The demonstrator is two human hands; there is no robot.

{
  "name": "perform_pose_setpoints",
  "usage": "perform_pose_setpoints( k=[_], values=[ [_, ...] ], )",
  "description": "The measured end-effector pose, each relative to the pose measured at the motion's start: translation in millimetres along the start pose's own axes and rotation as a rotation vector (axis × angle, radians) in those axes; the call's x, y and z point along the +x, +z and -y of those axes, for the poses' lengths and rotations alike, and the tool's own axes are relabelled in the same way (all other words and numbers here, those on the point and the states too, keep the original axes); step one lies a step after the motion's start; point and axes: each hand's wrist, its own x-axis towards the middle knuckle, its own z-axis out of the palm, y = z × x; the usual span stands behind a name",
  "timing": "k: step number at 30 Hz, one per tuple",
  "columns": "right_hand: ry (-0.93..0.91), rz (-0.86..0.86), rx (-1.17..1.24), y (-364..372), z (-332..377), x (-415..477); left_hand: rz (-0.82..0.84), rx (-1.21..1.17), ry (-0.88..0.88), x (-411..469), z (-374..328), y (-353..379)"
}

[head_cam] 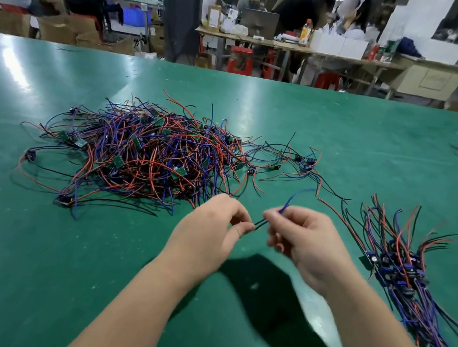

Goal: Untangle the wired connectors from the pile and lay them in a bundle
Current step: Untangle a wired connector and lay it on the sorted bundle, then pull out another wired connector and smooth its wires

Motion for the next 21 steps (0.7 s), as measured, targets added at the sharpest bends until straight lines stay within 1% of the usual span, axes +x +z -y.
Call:
perform_pose_setpoints(
  k=[2,5,6,8,10,12,14,17,19,21],
  values=[
    [-0.060,-0.095,-0.098,-9,25,22,-0.103,0.021,-0.045,2,6,-5],
    [-0.133,-0.244,-0.348,-24,69,64,-0.193,0.074,-0.204,2,11,-9],
    [-0.114,-0.254,-0.394,-27,80,76,-0.207,0.111,-0.275,2,12,-10],
    [-0.010,-0.223,-0.486,-34,90,89,-0.235,0.206,-0.392,1,16,-12],
    [0.091,-0.201,-0.652,-37,90,89,-0.292,0.298,-0.435,2,22,-16],
    [0.118,-0.203,-0.736,-39,78,82,-0.369,0.384,-0.467,2,28,-21],
    [0.131,-0.180,-0.736,-38,61,66,-0.386,0.434,-0.549,2,32,-25],
    [0.137,-0.117,-0.654,-33,31,35,-0.278,0.446,-0.661,0,39,-28],
    [0.141,-0.073,-0.569,-28,13,18,-0.216,0.457,-0.693,0,44,-29],
    [0.160,-0.035,-0.478,-24,-3,5,-0.202,0.479,-0.711,1,50,-31]
  ],
)
